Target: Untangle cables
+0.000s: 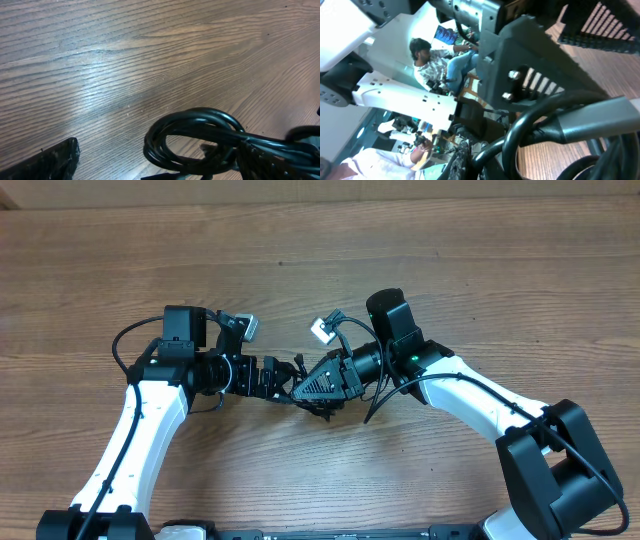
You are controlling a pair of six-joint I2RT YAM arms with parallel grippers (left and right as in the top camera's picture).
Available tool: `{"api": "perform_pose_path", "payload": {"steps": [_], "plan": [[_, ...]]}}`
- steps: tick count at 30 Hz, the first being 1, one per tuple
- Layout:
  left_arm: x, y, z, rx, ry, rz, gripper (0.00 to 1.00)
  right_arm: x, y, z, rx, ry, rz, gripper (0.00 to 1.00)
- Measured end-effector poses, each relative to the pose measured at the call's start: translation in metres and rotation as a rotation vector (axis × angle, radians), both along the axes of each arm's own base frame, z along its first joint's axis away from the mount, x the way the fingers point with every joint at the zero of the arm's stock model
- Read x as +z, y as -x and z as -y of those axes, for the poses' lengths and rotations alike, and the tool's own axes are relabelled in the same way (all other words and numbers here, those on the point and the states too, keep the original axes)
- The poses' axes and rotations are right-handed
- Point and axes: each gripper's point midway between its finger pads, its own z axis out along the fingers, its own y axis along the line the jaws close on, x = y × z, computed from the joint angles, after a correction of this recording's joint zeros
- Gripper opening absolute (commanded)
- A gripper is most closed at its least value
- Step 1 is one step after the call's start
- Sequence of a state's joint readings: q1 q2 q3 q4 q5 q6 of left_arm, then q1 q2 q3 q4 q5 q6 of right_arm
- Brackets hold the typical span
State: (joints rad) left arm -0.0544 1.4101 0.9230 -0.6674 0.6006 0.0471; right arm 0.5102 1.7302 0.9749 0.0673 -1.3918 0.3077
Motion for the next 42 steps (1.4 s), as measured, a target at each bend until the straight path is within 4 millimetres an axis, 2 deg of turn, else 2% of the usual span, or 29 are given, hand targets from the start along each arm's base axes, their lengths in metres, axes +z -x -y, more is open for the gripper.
{"api": "perform_pose_path", "payload": {"steps": [20,25,31,36,42], "plan": [[0.0,0.0,-0.001,0.002,-0.004,-0.001,0.99,0.012,0.018,0.005,0.112,-0.106,0.057,0.04],[0.001,0.001,0.002,-0.006,0.013,-0.001,1.0,-0.004,0.009,0.001,0.028,-0.003,0.008,0.04],[0.022,0.003,0.024,-0.082,0.167,0.032,1.0,-0.017,-0.002,-0.002,-0.049,0.078,-0.015,0.04],[0.029,0.001,0.03,-0.108,0.212,0.059,1.0,-0.014,-0.004,-0.002,-0.052,0.068,0.002,0.04],[0.026,-0.002,0.026,-0.095,0.184,0.067,1.0,-0.001,0.001,-0.003,0.0,-0.004,0.04,0.04]]}}
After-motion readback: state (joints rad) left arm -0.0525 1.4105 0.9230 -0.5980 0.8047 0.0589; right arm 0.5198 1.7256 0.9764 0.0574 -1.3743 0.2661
